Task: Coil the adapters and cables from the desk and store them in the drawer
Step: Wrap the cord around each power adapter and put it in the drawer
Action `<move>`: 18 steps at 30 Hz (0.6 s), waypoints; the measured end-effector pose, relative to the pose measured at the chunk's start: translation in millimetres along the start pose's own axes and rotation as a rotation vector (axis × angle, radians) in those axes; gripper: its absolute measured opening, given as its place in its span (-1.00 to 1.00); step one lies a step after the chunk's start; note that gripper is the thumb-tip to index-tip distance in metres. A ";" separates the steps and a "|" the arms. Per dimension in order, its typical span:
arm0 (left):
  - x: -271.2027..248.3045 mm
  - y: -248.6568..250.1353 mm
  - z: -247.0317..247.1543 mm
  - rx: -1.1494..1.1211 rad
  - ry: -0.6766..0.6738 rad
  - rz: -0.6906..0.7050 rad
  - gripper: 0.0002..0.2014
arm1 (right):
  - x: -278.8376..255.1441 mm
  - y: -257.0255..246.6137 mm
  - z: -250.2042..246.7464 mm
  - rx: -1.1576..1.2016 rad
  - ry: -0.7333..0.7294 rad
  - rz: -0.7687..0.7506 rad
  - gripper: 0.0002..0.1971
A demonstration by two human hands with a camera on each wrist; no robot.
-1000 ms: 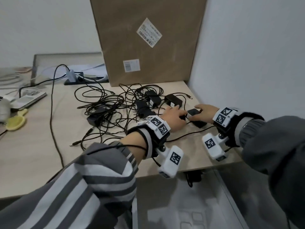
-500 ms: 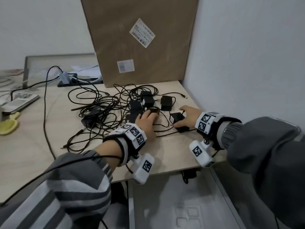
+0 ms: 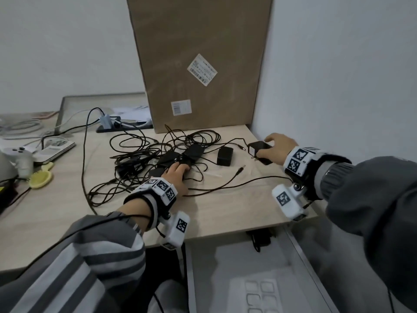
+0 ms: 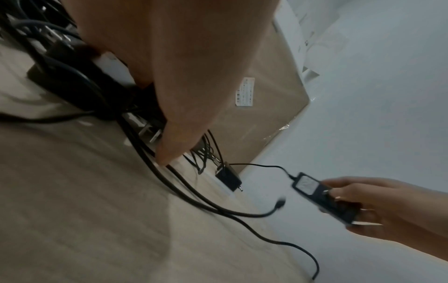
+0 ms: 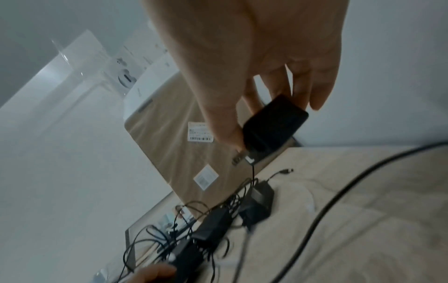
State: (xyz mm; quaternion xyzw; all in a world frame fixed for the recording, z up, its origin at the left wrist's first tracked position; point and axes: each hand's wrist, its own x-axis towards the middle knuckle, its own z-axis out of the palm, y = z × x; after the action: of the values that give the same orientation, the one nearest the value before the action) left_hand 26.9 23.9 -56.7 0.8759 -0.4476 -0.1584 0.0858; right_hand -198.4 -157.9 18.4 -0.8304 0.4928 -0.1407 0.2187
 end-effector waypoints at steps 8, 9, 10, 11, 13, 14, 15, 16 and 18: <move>-6.9 15.2 -12.9 -0.036 -0.049 -0.107 -0.34 | -8.2 -21.3 -61.9 0.414 0.322 -0.030 -0.48; -10.0 20.3 -16.3 -0.052 -0.049 -0.108 -0.33 | -10.3 -29.7 -69.3 0.453 0.361 -0.059 -0.48; -12.1 24.5 -19.5 -0.055 -0.043 -0.120 -0.34 | -12.4 -38.7 -77.4 0.485 0.396 -0.086 -0.48; -13.8 27.2 -22.0 -0.039 -0.029 -0.128 -0.36 | -15.2 -47.9 -86.3 0.516 0.431 -0.112 -0.48; -18.9 30.7 -28.5 0.002 -0.017 -0.134 -0.41 | -19.5 -64.7 -104.6 0.577 0.503 -0.148 -0.48; -18.8 31.5 -31.3 0.011 -0.024 -0.127 -0.45 | -21.5 -71.7 -112.8 0.593 0.534 -0.163 -0.49; -20.0 32.8 -34.4 0.013 -0.025 -0.098 -0.51 | -23.2 -77.2 -119.5 0.599 0.560 -0.182 -0.52; -23.0 35.6 -37.8 0.009 -0.041 -0.069 -0.57 | -24.5 -81.8 -123.8 0.603 0.578 -0.200 -0.54; -29.4 42.8 -48.1 -0.003 -0.039 -0.040 -0.65 | -29.0 -88.7 -126.1 0.616 0.592 -0.242 -0.57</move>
State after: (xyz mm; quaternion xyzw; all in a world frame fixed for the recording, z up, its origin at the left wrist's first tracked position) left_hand -4.6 23.1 6.7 0.8815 -0.4311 -0.1776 0.0751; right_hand -201.7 -123.5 171.4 -0.7022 0.3685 -0.5373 0.2871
